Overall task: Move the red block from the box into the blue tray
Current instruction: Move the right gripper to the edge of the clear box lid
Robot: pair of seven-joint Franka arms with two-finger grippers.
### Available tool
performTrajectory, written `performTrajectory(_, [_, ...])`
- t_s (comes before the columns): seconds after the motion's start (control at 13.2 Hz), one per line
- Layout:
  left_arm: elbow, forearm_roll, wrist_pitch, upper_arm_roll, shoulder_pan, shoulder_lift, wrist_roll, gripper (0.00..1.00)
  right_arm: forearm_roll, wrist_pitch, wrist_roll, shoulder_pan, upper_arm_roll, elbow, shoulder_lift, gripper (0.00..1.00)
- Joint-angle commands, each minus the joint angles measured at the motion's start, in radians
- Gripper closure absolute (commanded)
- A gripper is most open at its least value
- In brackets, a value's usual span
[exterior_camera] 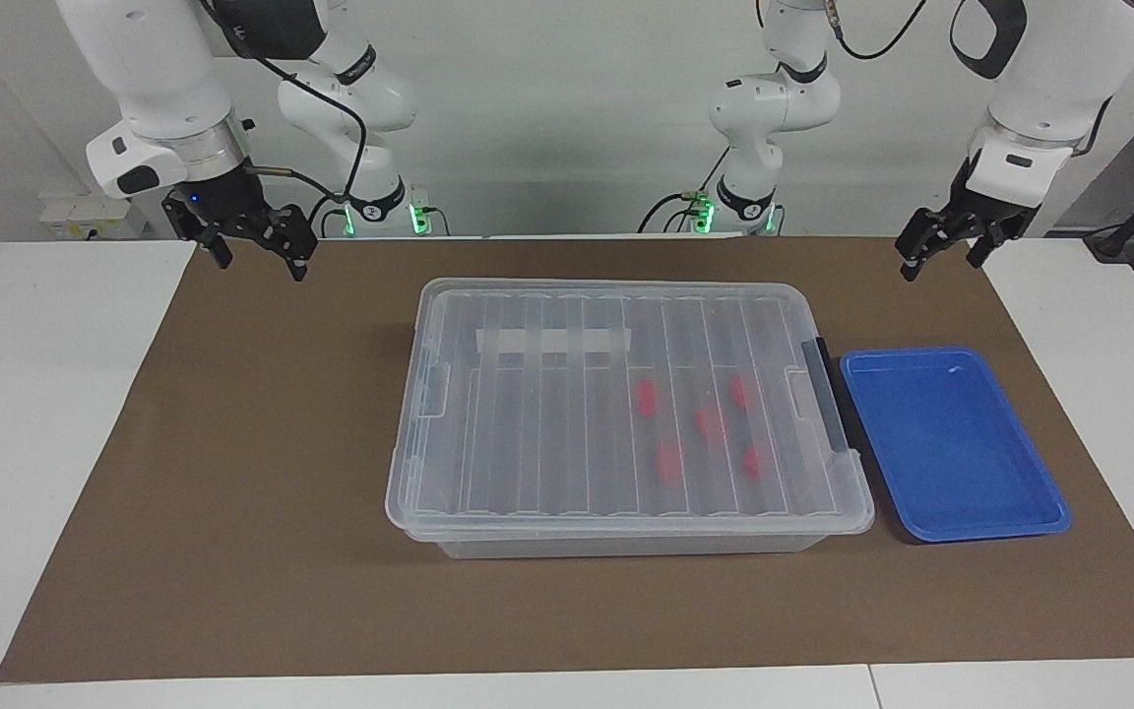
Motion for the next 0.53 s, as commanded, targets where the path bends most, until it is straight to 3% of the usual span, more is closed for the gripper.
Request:
performTrajectory(0.0, [-0.033,-0.01,0.02,-0.001,0.011,-0.03,0.011,0.0,0.005,0.034,-0.037,-0.013,0.004,-0.043,-0.034,0.0])
performTrajectory(0.45, [-0.033,-0.008,0.021,-0.001,0.011,-0.03,0.01,0.0,0.004,0.109,-0.032,-0.021,0.004,-0.072,-0.029,0.0])
